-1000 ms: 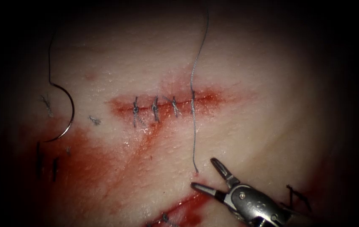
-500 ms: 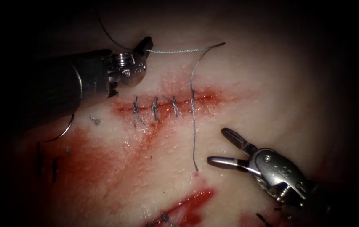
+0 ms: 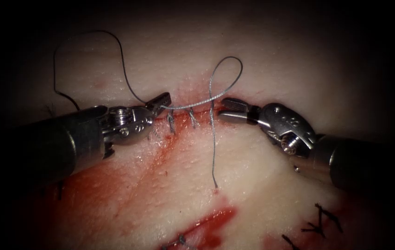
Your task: Wound Closure
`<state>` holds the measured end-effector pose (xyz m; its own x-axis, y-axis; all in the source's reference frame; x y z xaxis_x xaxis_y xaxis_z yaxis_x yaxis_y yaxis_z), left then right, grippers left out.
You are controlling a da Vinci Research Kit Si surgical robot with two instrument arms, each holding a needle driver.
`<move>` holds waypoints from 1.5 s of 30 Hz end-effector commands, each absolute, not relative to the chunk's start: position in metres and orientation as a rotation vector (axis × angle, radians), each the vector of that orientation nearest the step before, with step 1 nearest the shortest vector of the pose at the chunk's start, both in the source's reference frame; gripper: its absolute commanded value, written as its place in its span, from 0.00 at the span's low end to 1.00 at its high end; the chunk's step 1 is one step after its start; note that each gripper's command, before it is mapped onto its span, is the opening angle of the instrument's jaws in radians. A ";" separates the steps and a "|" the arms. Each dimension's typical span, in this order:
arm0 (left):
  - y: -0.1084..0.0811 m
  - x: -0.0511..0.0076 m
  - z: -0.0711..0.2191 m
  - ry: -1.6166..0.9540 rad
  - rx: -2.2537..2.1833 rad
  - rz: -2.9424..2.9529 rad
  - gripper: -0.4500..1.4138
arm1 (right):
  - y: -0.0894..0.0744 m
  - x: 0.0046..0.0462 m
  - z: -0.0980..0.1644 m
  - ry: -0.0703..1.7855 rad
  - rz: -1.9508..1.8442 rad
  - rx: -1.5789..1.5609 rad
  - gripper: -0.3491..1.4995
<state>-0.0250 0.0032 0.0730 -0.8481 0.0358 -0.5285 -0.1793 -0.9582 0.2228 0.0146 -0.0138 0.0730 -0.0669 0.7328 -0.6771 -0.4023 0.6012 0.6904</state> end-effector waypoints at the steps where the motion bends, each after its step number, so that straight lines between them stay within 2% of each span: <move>1: 0.004 -0.0256 0.074 0.396 -0.832 2.888 0.00 | -0.012 0.0157 0.074 1.370 0.967 0.330 0.16; 3: 0.003 -0.0258 0.074 0.393 -0.831 2.894 0.00 | -0.011 0.0161 0.075 1.404 0.967 0.350 0.22; 5: 0.003 -0.0259 0.074 0.399 -0.830 2.895 0.00 | -0.011 0.0165 0.076 1.426 0.958 0.369 0.23; 7: 0.002 -0.0262 0.075 0.404 -0.825 2.899 0.00 | -0.010 0.0168 0.076 1.449 0.945 0.396 0.21; 9: 0.002 -0.0265 0.075 0.398 -0.815 2.913 0.00 | -0.009 0.0172 0.075 1.495 0.920 0.444 0.10; 10: 0.002 -0.0267 0.075 0.403 -0.809 2.927 0.00 | -0.009 0.0173 0.075 1.513 0.905 0.462 0.09; 14: 0.002 -0.0277 0.076 0.446 -0.797 2.967 0.00 | -0.009 0.0178 0.075 1.567 0.848 0.555 0.12; 17: 0.002 -0.0286 0.078 0.493 -0.742 3.008 0.00 | -0.009 0.0181 0.074 1.583 0.805 0.625 0.22; 21: 0.003 -0.0298 0.079 0.526 -0.707 3.029 0.00 | -0.009 0.0185 0.074 1.600 0.744 0.689 0.26; 27: 0.004 -0.0309 0.080 0.542 -0.682 3.037 0.00 | -0.010 0.0190 0.073 1.548 0.515 0.775 0.20; 32: 0.005 -0.0307 0.080 0.551 -0.681 3.053 0.00 | -0.011 0.0200 0.072 1.431 0.209 0.857 0.13; 34: 0.005 -0.0305 0.080 0.551 -0.682 3.054 0.00 | -0.012 0.0203 0.072 1.403 0.143 0.876 0.17; 38: 0.005 -0.0304 0.080 0.552 -0.684 3.060 0.00 | -0.012 0.0209 0.072 1.361 0.028 0.859 0.38; 43: 0.005 -0.0303 0.080 0.555 -0.686 3.059 0.00 | -0.012 0.0219 0.072 1.336 -0.102 0.852 0.47; 45: 0.005 -0.0302 0.080 0.558 -0.685 3.065 0.00 | -0.012 0.0223 0.072 1.301 -0.157 0.849 0.55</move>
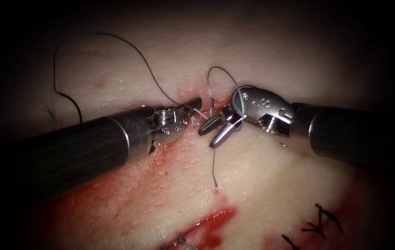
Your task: Wound Closure
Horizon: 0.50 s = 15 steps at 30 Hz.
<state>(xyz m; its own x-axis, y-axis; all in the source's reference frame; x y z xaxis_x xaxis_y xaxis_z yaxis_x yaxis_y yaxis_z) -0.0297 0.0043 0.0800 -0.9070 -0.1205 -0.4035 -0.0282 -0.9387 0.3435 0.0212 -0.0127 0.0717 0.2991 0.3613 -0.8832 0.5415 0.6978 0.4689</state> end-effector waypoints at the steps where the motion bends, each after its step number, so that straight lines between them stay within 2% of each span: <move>1: 0.005 -0.0302 0.080 -0.541 0.665 -2.972 0.00 | -0.013 0.0225 0.072 1.277 -0.177 0.851 0.56; 7: 0.004 -0.0296 0.080 -0.538 0.668 -2.967 0.00 | -0.015 0.0240 0.073 1.155 -0.299 0.848 0.81; 15: 0.004 -0.0286 0.080 -0.539 0.654 -2.965 0.00 | -0.017 0.0249 0.074 1.053 -0.405 0.833 0.82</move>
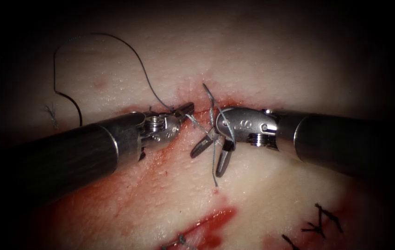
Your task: Wound Closure
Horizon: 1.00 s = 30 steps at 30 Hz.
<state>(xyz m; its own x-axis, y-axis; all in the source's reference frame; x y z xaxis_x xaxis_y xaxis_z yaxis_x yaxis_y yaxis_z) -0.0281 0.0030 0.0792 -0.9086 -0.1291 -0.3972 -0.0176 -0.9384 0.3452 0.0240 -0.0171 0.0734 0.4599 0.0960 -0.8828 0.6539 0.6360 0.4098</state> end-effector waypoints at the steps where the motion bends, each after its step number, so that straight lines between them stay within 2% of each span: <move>1: 0.004 -0.0285 0.080 -0.539 0.651 -2.965 0.00 | -0.017 0.0249 0.074 1.035 -0.417 0.831 0.82; 6: 0.004 -0.0280 0.080 -0.541 0.642 -2.964 0.00 | -0.018 0.0249 0.075 0.973 -0.458 0.816 0.81; 11: 0.003 -0.0278 0.079 -0.544 0.632 -2.959 0.00 | -0.018 0.0254 0.075 0.964 -0.488 0.799 0.74; 13: 0.003 -0.0278 0.079 -0.545 0.627 -2.961 0.00 | -0.018 0.0257 0.075 0.947 -0.515 0.791 0.58; 14: 0.003 -0.0278 0.079 -0.546 0.625 -2.961 0.00 | -0.019 0.0258 0.076 0.924 -0.541 0.817 0.36; 15: 0.003 -0.0278 0.079 -0.546 0.624 -2.962 0.00 | -0.019 0.0258 0.076 0.913 -0.561 0.836 0.00; 21: 0.001 -0.0280 0.079 -0.556 0.610 -2.965 0.00 | -0.018 0.0259 0.076 0.932 -0.610 0.839 0.00; 30: -0.002 -0.0274 0.079 -0.591 0.581 -2.957 0.00 | -0.017 0.0255 0.075 1.046 -0.483 0.884 0.00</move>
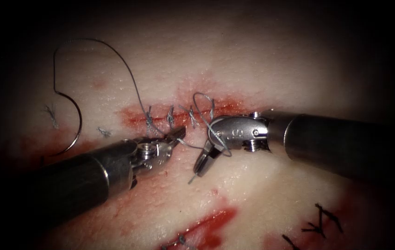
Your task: Wound Closure
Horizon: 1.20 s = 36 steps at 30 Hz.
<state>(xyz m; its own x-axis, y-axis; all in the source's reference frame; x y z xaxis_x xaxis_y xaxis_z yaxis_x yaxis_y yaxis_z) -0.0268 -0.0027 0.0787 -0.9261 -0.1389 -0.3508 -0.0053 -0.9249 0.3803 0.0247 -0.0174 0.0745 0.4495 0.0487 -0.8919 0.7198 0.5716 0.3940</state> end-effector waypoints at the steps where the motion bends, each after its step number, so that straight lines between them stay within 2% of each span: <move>1: -0.003 -0.0272 0.079 -0.585 0.574 -2.954 0.00 | -0.016 0.0254 0.074 1.060 -0.468 0.889 0.00; 10: -0.006 -0.0267 0.080 -0.571 0.535 -2.960 0.00 | -0.012 0.0236 0.072 1.179 -0.319 0.875 0.00; 21: -0.011 -0.0282 0.079 -0.533 0.540 -2.964 0.00 | -0.009 0.0228 0.074 1.184 -0.219 0.843 0.00; 36: -0.019 -0.0268 0.072 -0.484 0.542 -2.948 0.00 | -0.004 0.0210 0.076 1.170 -0.181 0.817 0.00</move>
